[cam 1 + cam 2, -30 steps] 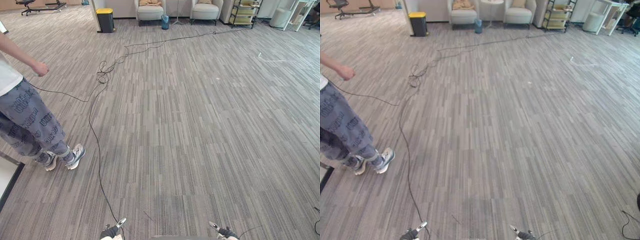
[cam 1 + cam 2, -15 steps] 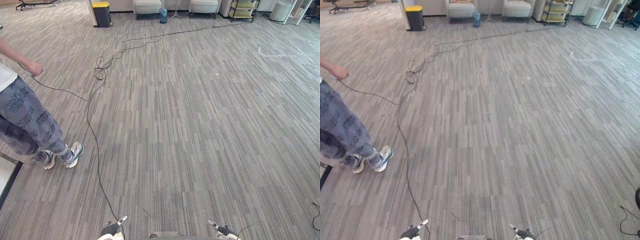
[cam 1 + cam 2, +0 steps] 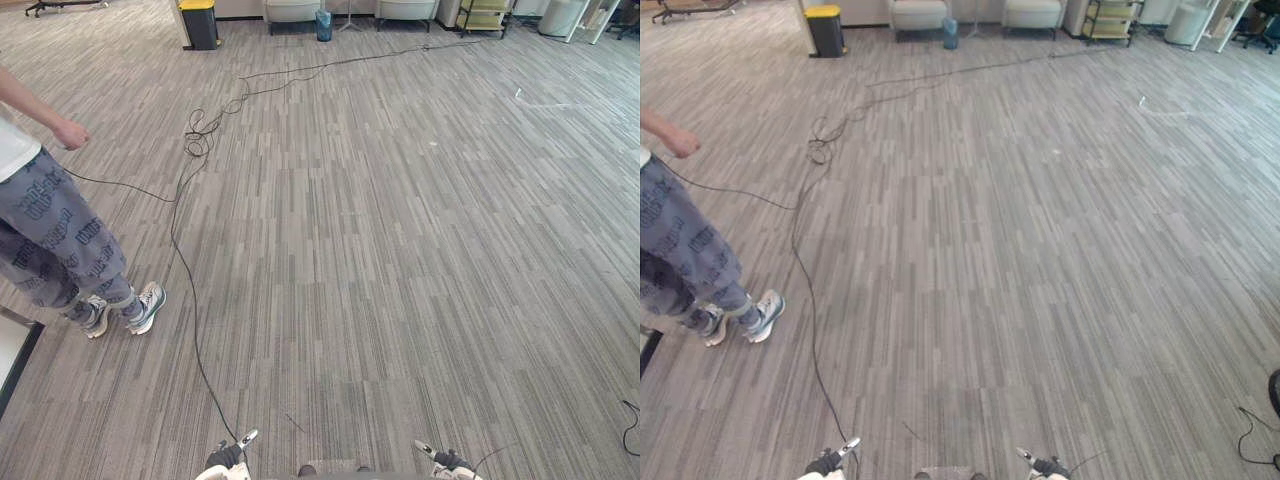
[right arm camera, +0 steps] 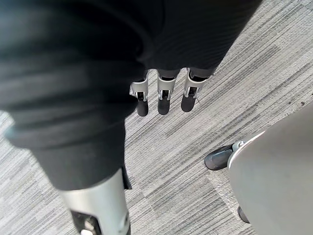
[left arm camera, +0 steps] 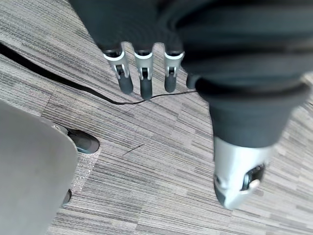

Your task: Pick up cushions and gather them together orderly.

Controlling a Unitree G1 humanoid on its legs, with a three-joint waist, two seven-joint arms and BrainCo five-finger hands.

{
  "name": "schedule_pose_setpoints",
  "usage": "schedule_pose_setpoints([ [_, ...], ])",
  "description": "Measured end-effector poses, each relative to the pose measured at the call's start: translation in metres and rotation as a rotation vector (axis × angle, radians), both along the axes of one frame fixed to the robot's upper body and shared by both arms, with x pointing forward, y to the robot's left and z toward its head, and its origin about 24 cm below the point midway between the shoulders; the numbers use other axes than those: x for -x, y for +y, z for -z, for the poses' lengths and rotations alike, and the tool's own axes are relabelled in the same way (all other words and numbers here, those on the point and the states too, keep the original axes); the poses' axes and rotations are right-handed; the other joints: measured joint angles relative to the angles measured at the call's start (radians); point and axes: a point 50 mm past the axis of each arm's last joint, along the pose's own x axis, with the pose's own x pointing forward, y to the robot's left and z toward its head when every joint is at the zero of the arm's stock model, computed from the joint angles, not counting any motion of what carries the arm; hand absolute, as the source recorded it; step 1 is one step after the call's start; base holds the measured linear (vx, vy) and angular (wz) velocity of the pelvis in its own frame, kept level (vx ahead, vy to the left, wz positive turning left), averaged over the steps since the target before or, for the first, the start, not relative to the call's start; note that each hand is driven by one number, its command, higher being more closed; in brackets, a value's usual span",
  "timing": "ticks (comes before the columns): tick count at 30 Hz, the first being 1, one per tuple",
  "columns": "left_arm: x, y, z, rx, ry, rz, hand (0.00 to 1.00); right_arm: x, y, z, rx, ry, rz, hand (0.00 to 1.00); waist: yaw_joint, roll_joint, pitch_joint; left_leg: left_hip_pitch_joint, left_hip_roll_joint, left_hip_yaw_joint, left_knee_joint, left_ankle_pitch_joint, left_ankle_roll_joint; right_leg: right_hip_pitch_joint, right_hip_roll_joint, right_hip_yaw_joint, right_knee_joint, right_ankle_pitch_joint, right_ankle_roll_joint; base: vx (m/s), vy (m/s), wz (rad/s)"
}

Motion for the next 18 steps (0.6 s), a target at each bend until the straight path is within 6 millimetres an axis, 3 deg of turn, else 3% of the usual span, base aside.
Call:
schedule_pose_setpoints([
  [4,-0.003,-0.001,-0.001,0.003,-0.01,-0.002,0.0,-0.002,-0.001,-0.001,-0.008,-0.022,0.02,0.0,0.0,0.003,0.015,-0.006,0.004,0.005,0.001,-0.003,-0.006,-0.014,0.002,0.002,0.015,-0.008,-0.001,0.0,0.0,-0.01],
  [7,-0.007,-0.001,-0.002,0.004,-0.028,-0.027,0.0,-0.003,-0.001,-0.002,-0.014,-0.049,0.054,0.0,-0.001,0.0,0.019,-0.048,0.008,0.009,0.04,-0.037,-0.023,-0.072,-0.001,0.0,0.106,-0.058,-0.01,0.01,-0.024,0.0],
  [9,-0.013,0.002,-0.005,0.003,-0.064,-0.066,0.0,-0.005,-0.001,-0.003,-0.02,-0.065,0.075,0.0,0.006,-0.007,0.041,-0.139,0.023,0.037,0.269,-0.16,-0.033,-0.097,-0.005,0.002,0.191,-0.114,-0.02,0.03,-0.059,-0.07],
  [11,-0.015,0.001,-0.006,0.008,-0.074,-0.082,0.0,-0.005,-0.003,-0.005,-0.01,-0.082,0.079,0.0,0.004,0.004,0.045,-0.213,0.054,0.087,0.457,-0.233,-0.046,-0.1,0.003,-0.01,0.229,-0.164,-0.035,0.02,-0.054,0.17],
  [13,-0.023,0.005,-0.01,0.003,-0.118,-0.106,0.0,-0.003,-0.003,-0.005,-0.011,-0.081,0.085,0.0,0.005,-0.009,0.053,-0.375,0.109,0.149,0.811,-0.238,-0.052,-0.083,-0.002,-0.025,0.25,-0.199,-0.049,0.08,-0.036,0.25],
  [15,-0.025,0.007,-0.012,-0.004,-0.135,-0.11,0.0,-0.004,-0.003,-0.005,-0.011,-0.083,0.081,0.0,0.01,-0.007,0.056,-0.442,0.162,0.184,0.903,-0.264,-0.048,-0.056,-0.009,-0.028,0.256,-0.228,-0.052,0.25,0.015,0.11],
  [18,-0.027,0.006,-0.013,-0.006,-0.141,-0.095,0.0,-0.009,0.0,-0.006,-0.015,-0.095,0.066,0.0,0.012,-0.019,0.056,-0.494,0.19,0.236,0.797,-0.263,-0.054,0.006,-0.061,-0.028,0.229,-0.242,-0.031,0.34,0.099,0.0],
])
